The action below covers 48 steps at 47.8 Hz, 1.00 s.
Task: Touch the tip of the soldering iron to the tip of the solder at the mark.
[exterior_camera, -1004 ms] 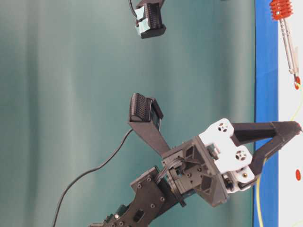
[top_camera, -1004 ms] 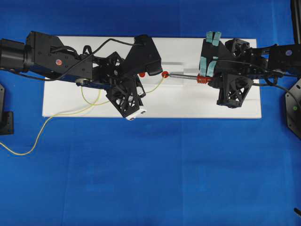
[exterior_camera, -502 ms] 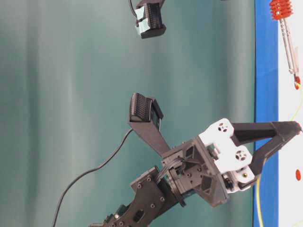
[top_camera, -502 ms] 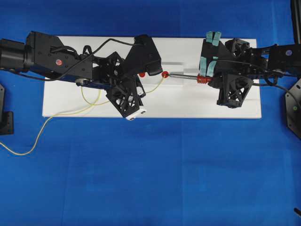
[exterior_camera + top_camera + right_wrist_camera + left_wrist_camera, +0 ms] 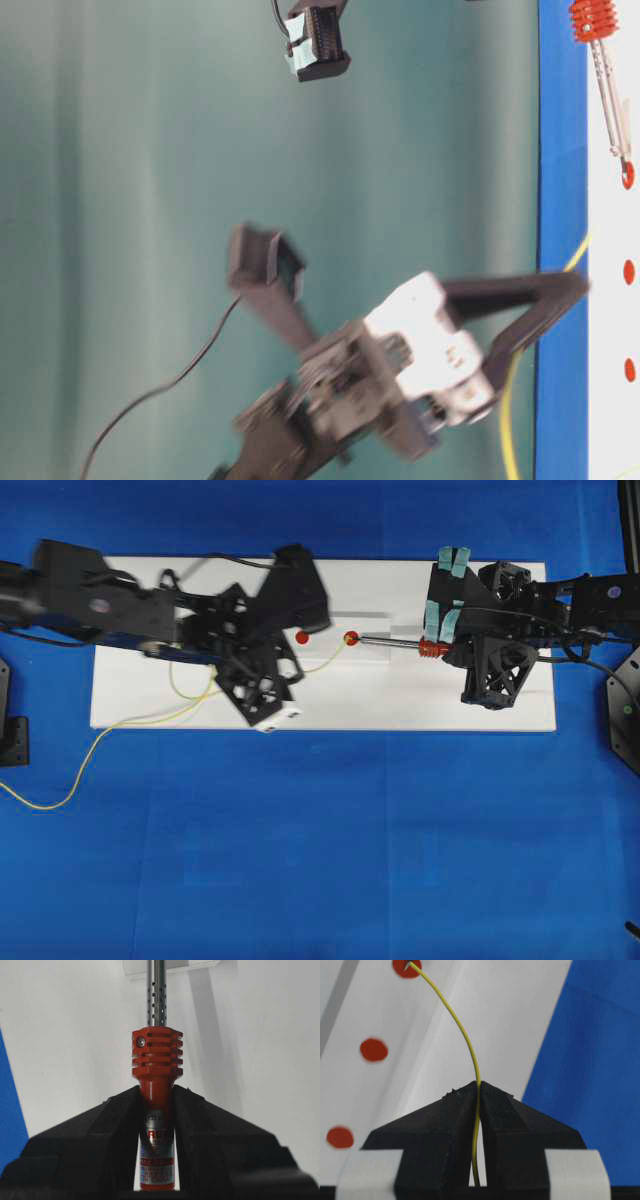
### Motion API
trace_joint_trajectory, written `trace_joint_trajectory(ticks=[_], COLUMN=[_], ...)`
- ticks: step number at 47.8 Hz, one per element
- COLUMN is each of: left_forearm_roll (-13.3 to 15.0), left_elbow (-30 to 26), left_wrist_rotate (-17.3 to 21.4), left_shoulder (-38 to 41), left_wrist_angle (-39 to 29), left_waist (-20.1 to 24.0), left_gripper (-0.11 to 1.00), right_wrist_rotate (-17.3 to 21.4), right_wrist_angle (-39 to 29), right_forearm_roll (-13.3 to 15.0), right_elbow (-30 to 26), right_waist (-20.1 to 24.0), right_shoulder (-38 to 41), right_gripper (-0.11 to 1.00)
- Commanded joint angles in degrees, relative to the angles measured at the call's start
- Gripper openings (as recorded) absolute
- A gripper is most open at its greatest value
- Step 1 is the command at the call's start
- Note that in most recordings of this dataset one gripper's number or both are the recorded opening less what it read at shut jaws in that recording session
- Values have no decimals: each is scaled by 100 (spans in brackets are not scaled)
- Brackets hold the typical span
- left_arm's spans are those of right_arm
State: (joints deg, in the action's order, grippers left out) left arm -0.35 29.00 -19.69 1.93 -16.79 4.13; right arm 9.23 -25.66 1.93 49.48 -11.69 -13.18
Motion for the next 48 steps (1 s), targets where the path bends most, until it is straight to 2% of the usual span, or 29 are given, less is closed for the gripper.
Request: trace_joint_trajectory(ticks=[1, 13, 27, 35, 48], left_forearm_roll=[-18, -18, -9, -9, 0], left_elbow=[123, 835, 1160, 1248, 1556], left_wrist_rotate=[-9, -79, -97, -88, -105], left_shoulder=[-536, -1433, -1723, -1872, -2268], left_wrist_angle=[35, 229, 439, 439, 483], left_waist=[-53, -141, -193, -229, -229], left_gripper=[1, 1, 1, 1, 1], right_wrist_rotate=[-9, 0, 0, 0, 123], right_wrist_angle=[44, 53, 26, 18, -70], right_forearm_roll=[9, 18, 18, 9, 18], right_elbow=[-123, -114, -88, 70, 642], right_waist=[9, 9, 9, 9, 0], right_shoulder=[-53, -70, -220, -940, -2628], right_gripper=[6, 6, 6, 6, 6])
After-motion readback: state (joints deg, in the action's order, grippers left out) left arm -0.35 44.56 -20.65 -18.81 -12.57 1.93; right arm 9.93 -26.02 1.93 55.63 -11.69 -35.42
